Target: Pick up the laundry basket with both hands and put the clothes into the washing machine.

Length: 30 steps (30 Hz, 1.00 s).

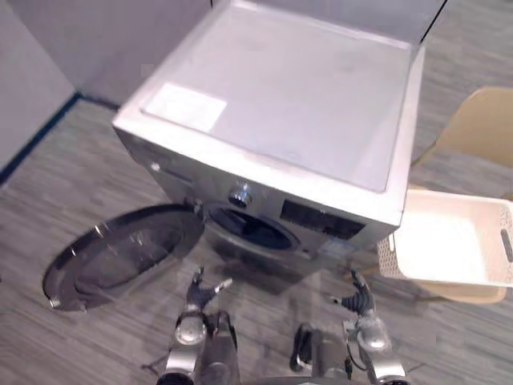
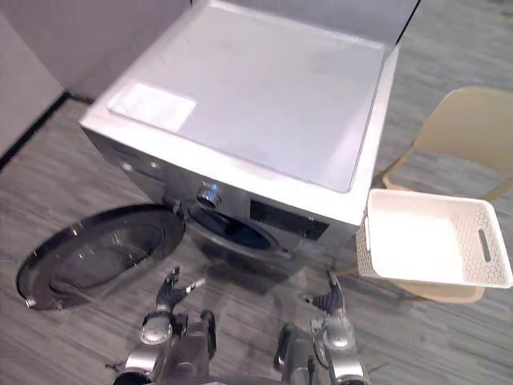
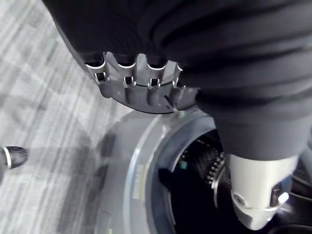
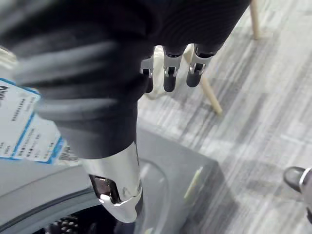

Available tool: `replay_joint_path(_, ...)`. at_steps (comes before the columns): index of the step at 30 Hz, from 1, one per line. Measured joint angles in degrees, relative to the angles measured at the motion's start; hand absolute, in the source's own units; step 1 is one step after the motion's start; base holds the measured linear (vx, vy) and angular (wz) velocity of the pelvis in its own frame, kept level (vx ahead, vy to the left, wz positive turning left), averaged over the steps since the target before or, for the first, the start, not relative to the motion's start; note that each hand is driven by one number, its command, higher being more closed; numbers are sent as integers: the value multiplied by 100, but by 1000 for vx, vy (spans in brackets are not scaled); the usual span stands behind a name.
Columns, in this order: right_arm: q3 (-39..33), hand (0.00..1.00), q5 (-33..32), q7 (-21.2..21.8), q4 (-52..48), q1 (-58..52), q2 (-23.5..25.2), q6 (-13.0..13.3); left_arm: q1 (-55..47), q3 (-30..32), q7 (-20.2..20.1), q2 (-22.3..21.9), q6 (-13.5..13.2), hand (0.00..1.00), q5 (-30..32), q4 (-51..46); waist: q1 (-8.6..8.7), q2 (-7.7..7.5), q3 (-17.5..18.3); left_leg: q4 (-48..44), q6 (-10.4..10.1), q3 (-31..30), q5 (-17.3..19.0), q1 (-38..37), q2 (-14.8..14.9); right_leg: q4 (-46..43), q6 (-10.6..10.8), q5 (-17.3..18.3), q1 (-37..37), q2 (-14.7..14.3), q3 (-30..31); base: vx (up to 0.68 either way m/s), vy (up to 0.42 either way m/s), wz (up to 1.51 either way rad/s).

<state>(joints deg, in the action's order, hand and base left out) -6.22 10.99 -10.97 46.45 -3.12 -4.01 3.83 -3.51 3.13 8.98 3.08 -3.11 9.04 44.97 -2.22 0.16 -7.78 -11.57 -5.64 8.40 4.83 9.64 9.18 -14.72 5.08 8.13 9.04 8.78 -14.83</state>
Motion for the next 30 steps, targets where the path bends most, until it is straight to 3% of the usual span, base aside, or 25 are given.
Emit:
replay_joint_path(4,-107,0,-100,12,453,69,-101,-28,0,2,-72,102,1,0,5,421,20,19,30,343,10,201,-65,-522,-49,519,65,-263,-487,-84,138,55,58,-24)
replay_joint_path(7,-120,0,-131,12,697,181,-143,-31,4,-30,-148,162,-2,0,19,583,126,3,54,457,45,336,-100,-668,-130,673,82,-430,-544,-94,298,-27,59,-30)
replay_joint_path(10,-113,0,-135,9,912,417,-142,-42,103,-38,-149,193,-6,0,67,762,116,-44,1,446,92,730,-124,-586,-138,552,71,-705,-94,-119,772,-126,64,-78)
replay_joint_path(13,-66,0,-147,1,890,464,-155,-73,316,-63,-157,224,-15,0,72,758,123,-154,-282,9,387,794,73,-409,-241,-191,40,-866,458,57,662,-243,70,-51)
replay_joint_path(14,-69,0,-161,-5,881,437,-183,-105,340,-53,-152,219,-53,0,73,726,105,-125,-323,-80,461,911,111,-293,-135,-525,55,-663,469,125,541,-317,33,-12)
replay_joint_path(15,-61,0,-196,-1,875,382,-160,-137,358,-54,-156,228,-84,0,75,707,124,-112,-372,-260,520,880,148,-196,-156,-1826,-79,-143,687,279,370,-287,17,7)
replay_joint_path(17,-62,0,-196,3,880,242,-3,-152,204,-24,-146,228,-85,0,79,541,39,-274,-315,-583,589,848,188,-113,-250,-3497,246,337,473,415,218,-173,0,14)
replay_joint_path(18,-53,0,-194,6,882,210,59,-138,98,-23,-145,239,-89,0,78,450,-68,-359,-262,-744,614,915,203,28,-289,-3626,324,365,293,398,209,-179,-34,-14)
replay_joint_path(19,-41,0,-194,5,893,248,63,-127,73,-17,-139,204,-83,0,77,392,-180,-428,-235,-896,616,969,202,197,-316,-3256,482,656,210,379,213,-255,-17,-33)
replay_joint_path(20,-57,0,-199,-1,900,375,-20,-110,81,48,-136,32,-64,0,69,372,-254,-246,-269,-878,627,924,112,428,-269,-2657,503,721,185,154,166,-277,57,-34)
replay_joint_path(21,-56,0,-204,-6,884,408,-82,-90,63,98,-136,-101,-62,0,66,338,-325,-84,-220,-719,662,917,-10,498,-221,-2223,429,787,65,-13,138,-418,27,-26)
replay_joint_path(22,-47,0,-354,-60,848,533,-82,-14,99,76,-127,-276,-92,0,55,239,-335,-40,-305,-571,724,1032,-345,786,-246,-1533,-87,1132,-66,-74,49,-302,11,-11)
replay_joint_path(23,-47,0,-375,-66,854,568,-83,-8,140,68,-130,-293,-90,0,57,242,-340,-39,-350,-611,726,1036,-359,847,-251,-1378,-203,1209,-91,-73,31,-359,-77,0)
replay_joint_path(24,-42,0,-389,-89,901,728,-165,-7,356,75,-114,-357,-74,0,33,282,-326,212,-558,-735,482,754,-412,1042,-190,-1143,-263,1040,-104,-243,-44,-307,-20,22)
replay_joint_path(25,-44,0,-446,-145,898,737,-121,-11,365,-57,-109,-326,-79,0,-81,286,-257,254,-601,-467,104,576,-669,1051,-213,-1020,-331,910,-97,-286,-150,-367,-22,34)
replay_joint_path(27,-65,0,-496,-166,888,608,-76,-11,330,-173,-109,-307,-104,0,-182,280,-175,163,-615,-195,-223,493,-887,1027,-211,-902,-466,717,-52,-239,-373,-327,11,38)
replay_joint_path(28,-87,0,-499,-170,886,592,-76,-10,315,-178,-114,-302,-106,0,-182,237,-172,122,-640,-348,-117,505,-853,1072,-179,-880,-487,664,-34,-238,-404,-324,43,18)
replay_joint_path(29,-124,0,-524,-175,885,551,-19,-14,335,-179,-113,-244,-104,0,-174,214,-172,99,-627,-1020,228,539,-629,1154,-97,-866,-534,584,17,-165,-433,-181,54,12)
replay_joint_path(30,-198,0,-566,-181,865,490,-4,-13,346,-191,-105,-199,-104,0,-171,217,-154,-29,-647,-1679,568,528,-341,1140,11,-797,-502,456,34,-76,-443,-186,78,16)
